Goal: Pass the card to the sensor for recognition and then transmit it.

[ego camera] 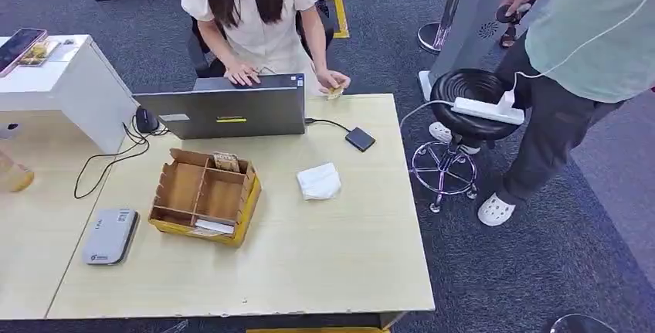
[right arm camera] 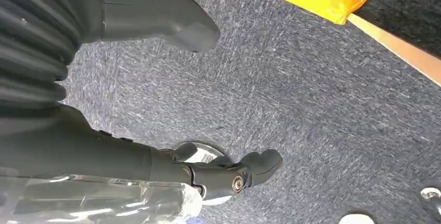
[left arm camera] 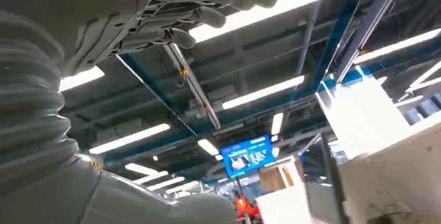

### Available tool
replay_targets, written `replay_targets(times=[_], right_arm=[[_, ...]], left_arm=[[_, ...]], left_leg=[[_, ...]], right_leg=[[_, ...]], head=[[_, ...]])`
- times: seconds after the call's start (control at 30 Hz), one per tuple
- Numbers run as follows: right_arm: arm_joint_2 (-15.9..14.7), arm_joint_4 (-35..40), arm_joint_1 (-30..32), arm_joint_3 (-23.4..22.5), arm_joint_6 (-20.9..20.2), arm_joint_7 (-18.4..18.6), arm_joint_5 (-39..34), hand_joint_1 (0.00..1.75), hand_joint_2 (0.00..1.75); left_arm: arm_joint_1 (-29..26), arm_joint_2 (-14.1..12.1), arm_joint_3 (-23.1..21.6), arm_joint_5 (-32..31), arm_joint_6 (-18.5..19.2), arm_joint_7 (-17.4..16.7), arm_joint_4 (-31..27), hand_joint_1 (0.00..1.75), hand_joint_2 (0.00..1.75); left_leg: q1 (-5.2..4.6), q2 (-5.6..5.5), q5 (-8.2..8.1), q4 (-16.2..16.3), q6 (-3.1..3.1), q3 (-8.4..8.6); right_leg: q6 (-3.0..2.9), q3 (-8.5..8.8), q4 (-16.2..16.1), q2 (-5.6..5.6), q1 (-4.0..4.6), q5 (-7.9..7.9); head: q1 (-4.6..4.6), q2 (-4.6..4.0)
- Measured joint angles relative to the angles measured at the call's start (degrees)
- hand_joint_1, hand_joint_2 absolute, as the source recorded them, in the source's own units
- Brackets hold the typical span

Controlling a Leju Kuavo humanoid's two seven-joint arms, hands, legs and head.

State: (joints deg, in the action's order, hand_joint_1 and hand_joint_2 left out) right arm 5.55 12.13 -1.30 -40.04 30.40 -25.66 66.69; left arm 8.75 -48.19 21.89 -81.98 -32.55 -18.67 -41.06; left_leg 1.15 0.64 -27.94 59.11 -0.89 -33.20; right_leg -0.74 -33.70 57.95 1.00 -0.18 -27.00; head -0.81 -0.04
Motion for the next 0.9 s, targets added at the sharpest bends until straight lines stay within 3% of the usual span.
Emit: replay_targets(times=[0.13, 0.23, 0.43, 0.6, 0.83, 0.9], right_arm=[[-0.11, 0.0, 0.69, -0.81, 0.37, -0.57, -0.5, 0.0, 1.75], [-0.3, 0.0, 1.28, -1.6, 0.48, -0.55, -0.68, 0.0, 1.75], [-0.44, 0.02, 1.66, -2.76, 0.66, -0.55, -1.12, 0.0, 1.75], [-0.44, 0.04, 1.69, -3.11, 0.7, -0.57, -1.18, 0.0, 1.75], [-0.44, 0.09, 1.66, -3.11, 0.7, -0.57, -1.18, 0.0, 1.75], [-0.44, 0.09, 1.66, -3.19, 0.7, -0.59, -1.47, 0.0, 1.75]], left_arm=[[-10.63, 4.29, 12.03, -6.73, 3.79, 4.7, -8.28, 0.0, 1.75], [-17.95, 9.15, 21.27, -7.62, 6.6, 5.31, -14.53, 0.0, 1.75], [-26.85, 17.01, 32.3, -7.7, 9.01, 6.38, -23.66, 0.0, 1.75], [-29.92, 20.39, 37.01, -7.81, 9.34, 6.76, -27.09, 0.0, 1.75], [-31.0, 22.71, 38.96, -7.86, 9.36, 6.76, -28.93, 0.0, 1.75], [-31.81, 23.3, 39.18, -7.86, 10.72, 5.42, -29.67, 0.0, 1.75]], left_leg=[[-0.07, 0.1, -0.08, -0.01, 0.03, 0.04], [-0.02, 0.38, -0.28, 0.0, -0.01, 0.14], [-0.04, 0.13, -0.38, -0.01, 0.11, 0.09], [-0.02, -0.29, -0.36, 0.0, 0.09, 0.08], [0.0, -0.56, -0.31, -0.01, 0.05, 0.13], [0.01, -0.57, -0.31, -0.01, 0.05, 0.14]], right_leg=[[0.0, 0.03, -0.01, 0.11, -0.06, -0.01], [0.0, 0.04, -0.03, 0.36, -0.03, -0.05], [0.14, 0.16, -0.04, 0.11, -0.04, -0.23], [0.1, 0.27, -0.05, -0.34, -0.02, -0.3], [0.11, 0.43, -0.04, -0.62, 0.0, -0.35], [0.09, 0.46, -0.03, -0.63, 0.0, -0.36]], head=[[0.0, 0.0], [-0.04, 0.0], [-0.02, 0.0], [0.02, 0.0], [0.02, 0.0], [0.02, 0.0]])
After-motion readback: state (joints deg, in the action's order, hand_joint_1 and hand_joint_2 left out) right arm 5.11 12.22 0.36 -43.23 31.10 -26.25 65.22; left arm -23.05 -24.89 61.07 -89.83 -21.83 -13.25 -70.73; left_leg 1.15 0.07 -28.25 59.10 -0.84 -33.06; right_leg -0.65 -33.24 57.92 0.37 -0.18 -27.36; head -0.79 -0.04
